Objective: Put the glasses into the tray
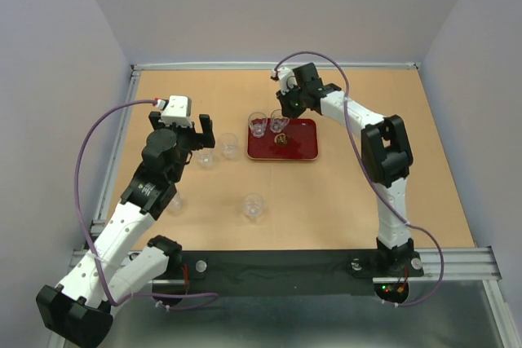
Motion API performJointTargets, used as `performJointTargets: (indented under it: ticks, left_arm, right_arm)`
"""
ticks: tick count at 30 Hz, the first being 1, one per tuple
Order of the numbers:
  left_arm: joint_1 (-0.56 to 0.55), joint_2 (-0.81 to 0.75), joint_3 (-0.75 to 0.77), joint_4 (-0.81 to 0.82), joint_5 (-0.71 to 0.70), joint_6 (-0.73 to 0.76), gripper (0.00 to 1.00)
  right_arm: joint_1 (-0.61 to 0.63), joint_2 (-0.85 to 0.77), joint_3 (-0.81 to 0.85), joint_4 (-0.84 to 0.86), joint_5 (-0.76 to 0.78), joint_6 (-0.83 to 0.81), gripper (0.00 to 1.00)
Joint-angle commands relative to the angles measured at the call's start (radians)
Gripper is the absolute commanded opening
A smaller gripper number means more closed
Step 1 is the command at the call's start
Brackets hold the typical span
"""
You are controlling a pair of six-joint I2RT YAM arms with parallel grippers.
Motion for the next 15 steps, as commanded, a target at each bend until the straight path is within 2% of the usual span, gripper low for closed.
performJointTargets:
  ticks: [1,5,15]
  left_arm:
    - [0.000,-0.021,-0.008,0.055,-0.003,0.011,0.99]
    - [0.000,-0.022,-0.009,0.055,-0.005,0.011,0.99]
    - [0.000,-0.021,-0.009,0.055,-0.003,0.009,0.99]
  right_arm:
    - [0.026,0.006,0.058,0.011,0.021,0.001,0.13]
    - [0.040,0.014,0.072,0.011,0.027,0.007,0.26]
    - [0.051,0.000,0.097,0.009,0.046,0.009,0.48]
